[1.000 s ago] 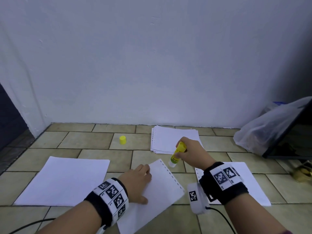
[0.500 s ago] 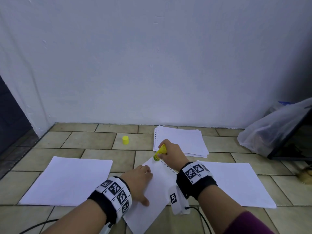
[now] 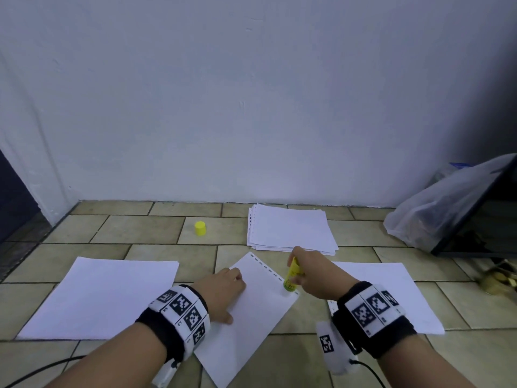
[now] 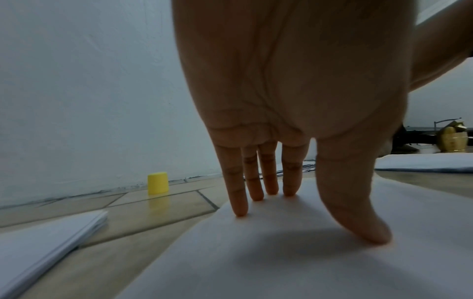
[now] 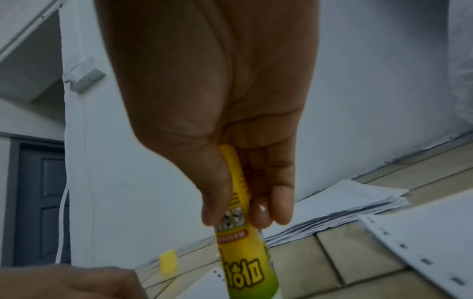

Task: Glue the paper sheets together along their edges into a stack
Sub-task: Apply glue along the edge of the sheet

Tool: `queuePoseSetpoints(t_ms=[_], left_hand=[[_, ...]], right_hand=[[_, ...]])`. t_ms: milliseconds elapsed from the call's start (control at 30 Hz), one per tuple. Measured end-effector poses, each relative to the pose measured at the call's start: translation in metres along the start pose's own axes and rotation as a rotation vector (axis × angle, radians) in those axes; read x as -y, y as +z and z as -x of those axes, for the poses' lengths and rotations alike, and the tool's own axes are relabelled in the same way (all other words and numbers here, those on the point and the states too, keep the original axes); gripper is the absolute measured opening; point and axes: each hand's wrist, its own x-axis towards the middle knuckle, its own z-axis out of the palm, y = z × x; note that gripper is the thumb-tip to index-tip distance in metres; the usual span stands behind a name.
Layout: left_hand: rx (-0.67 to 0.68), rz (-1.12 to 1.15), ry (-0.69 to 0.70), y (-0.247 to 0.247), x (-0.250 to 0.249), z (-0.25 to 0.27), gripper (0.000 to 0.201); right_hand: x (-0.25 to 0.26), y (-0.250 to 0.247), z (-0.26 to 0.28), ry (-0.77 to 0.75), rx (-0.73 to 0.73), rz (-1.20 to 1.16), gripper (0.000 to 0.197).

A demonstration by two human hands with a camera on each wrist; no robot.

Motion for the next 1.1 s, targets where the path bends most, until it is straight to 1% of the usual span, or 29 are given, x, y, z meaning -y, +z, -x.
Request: queuePoseSetpoints(t_ms=[67, 133, 233, 300, 333, 400, 467, 533, 633, 733, 833, 1033, 1100], left_hand=[[0.002, -0.034, -0.003, -0.004, -0.002, 0.000, 0.069], [-0.001, -0.065, -0.020, -0.007, -0.006, 0.000, 0.071], [-0.060, -0.090, -0.026, -0.003, -0.009, 0.000, 0.082], [-0.082, -0.032, -0.015, 0.003, -0.009, 0.002, 0.088], [-0.076, 0.005, -0.013, 0.005, -0.008, 0.002, 0.086], [-0.075, 0.045, -0.028, 0.008, -0.007, 0.004, 0.072], [-0.104, 0.027, -0.060, 0.007, -0.004, 0.006, 0.055], [-0.114, -0.003, -0.097, 0.006, 0.002, 0.006, 0.050], [-0.126, 0.007, -0.134, 0.004, 0.008, 0.009, 0.051], [-0.152, 0.069, -0.120, 0.007, 0.010, 0.008, 0.053], [-0.137, 0.132, -0.125, 0.010, 0.011, 0.006, 0.053], [-0.111, 0.128, -0.165, 0.011, 0.011, 0.005, 0.055], [-0.106, 0.120, -0.171, 0.012, 0.010, 0.004, 0.054]], right_hand=[[-0.004, -0.004, 0.003, 0.010, 0.013, 0.005, 0.026], [-0.008, -0.007, 0.003, 0.026, -0.018, -0.061, 0.025], [-0.011, -0.010, 0.002, 0.044, -0.187, -0.226, 0.021], [-0.011, -0.008, 0.003, 0.051, -0.302, -0.361, 0.018], [-0.009, -0.006, 0.003, 0.051, -0.340, -0.413, 0.018], [-0.007, 0.001, 0.003, 0.051, -0.376, -0.460, 0.019], [-0.005, 0.008, 0.001, 0.050, -0.379, -0.478, 0.019], [-0.003, 0.012, -0.002, 0.055, -0.385, -0.483, 0.019], [0.005, 0.017, -0.008, 0.051, -0.401, -0.514, 0.019], [0.016, 0.023, -0.018, 0.036, -0.395, -0.487, 0.020], [0.030, 0.029, -0.033, 0.007, -0.360, -0.455, 0.019], [0.060, 0.034, -0.065, -0.051, -0.284, -0.441, 0.024], [0.065, 0.035, -0.070, -0.075, -0.240, -0.400, 0.025]])
